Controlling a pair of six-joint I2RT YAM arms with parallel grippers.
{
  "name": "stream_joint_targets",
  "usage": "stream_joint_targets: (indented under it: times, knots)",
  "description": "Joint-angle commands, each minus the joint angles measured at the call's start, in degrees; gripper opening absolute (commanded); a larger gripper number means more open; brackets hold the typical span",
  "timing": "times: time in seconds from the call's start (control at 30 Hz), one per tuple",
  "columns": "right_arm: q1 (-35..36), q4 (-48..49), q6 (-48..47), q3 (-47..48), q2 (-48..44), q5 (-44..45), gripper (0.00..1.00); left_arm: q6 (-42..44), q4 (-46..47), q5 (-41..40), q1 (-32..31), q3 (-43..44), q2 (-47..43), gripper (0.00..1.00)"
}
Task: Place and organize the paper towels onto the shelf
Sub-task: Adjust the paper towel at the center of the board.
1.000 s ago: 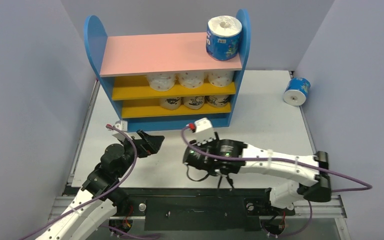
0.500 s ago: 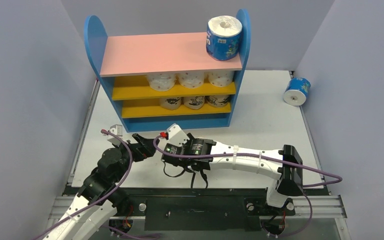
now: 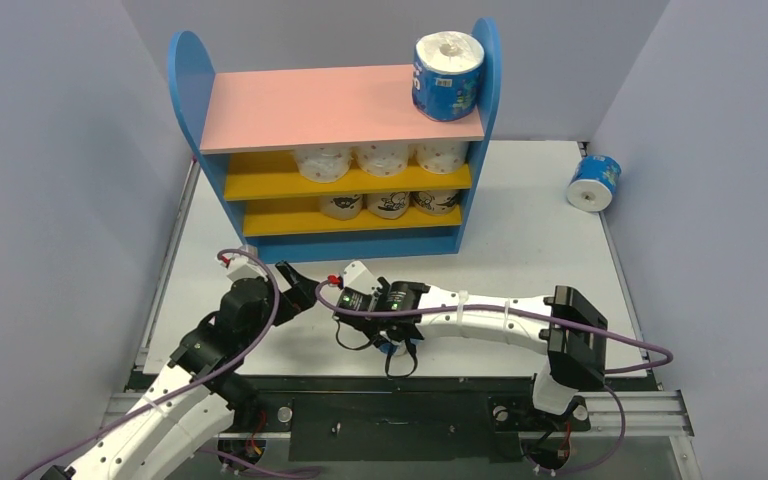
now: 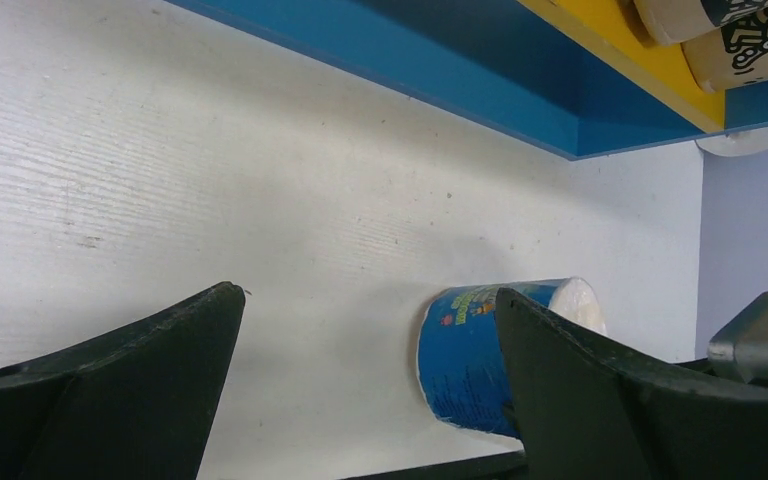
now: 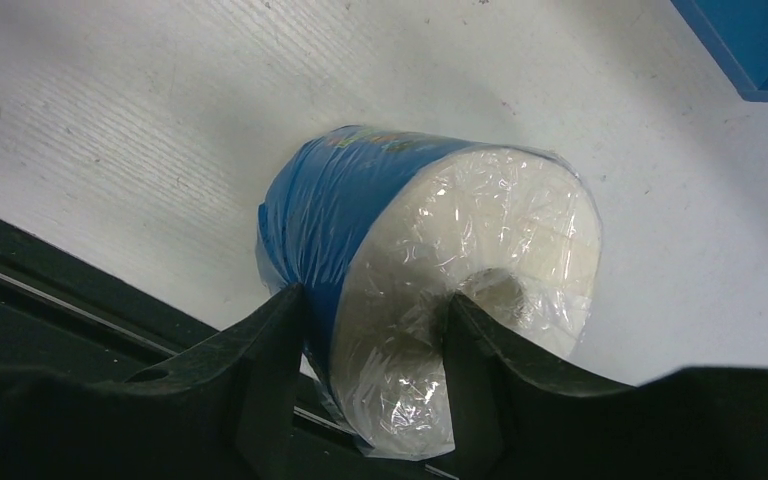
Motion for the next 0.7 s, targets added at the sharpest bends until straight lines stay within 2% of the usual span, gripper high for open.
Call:
stream_joint_targets:
  times: [0.0,0.13,0.17,0.2,0.37,0.47,0.57,0.67]
  knots:
    - [0.47,4.37,0.12,-1.42,-2.35,-0.19,0.51,0.01,0.19,2.05,-0.21,4.14,1.73,0.96]
    - [1.93,3.85,1.55,-1.32,-6.07,0.90,0.71,1.46,4.37,6.75,-0.21,2.17,1.41,0.96]
    - [2.61,3.29,1.80,-1.18,-8.02,1.41,0.79,1.73,5.31,7.21,-0.21,1.94,1.28,0.96]
    - [2.85,2.84,2.34,-1.22,-8.66,1.53,0.80,2.41,5.59,7.48,-0.22,1.93,1.22,0.96]
    - [3.85,0.24,7.16,-3.25,-17.30,5.37,0.82,6.07,5.92,11.26,-0.24,4.66,4.16,0.97]
    - [3.01,1.17,11.14,-8.27,-25.99,9.16,0.82,6.74,4.29,15.30,-0.53,7.36,10.21,0.96]
    - [-1.07,3.40,17.35,-14.48,-32.74,12.06,0.81,6.74,5.36,19.26,-1.66,8.86,15.53,0.97]
    - [-5.79,7.63,21.22,-22.69,-40.09,13.31,0.80,6.98,6.10,18.58,-6.64,11.05,19.93,0.99]
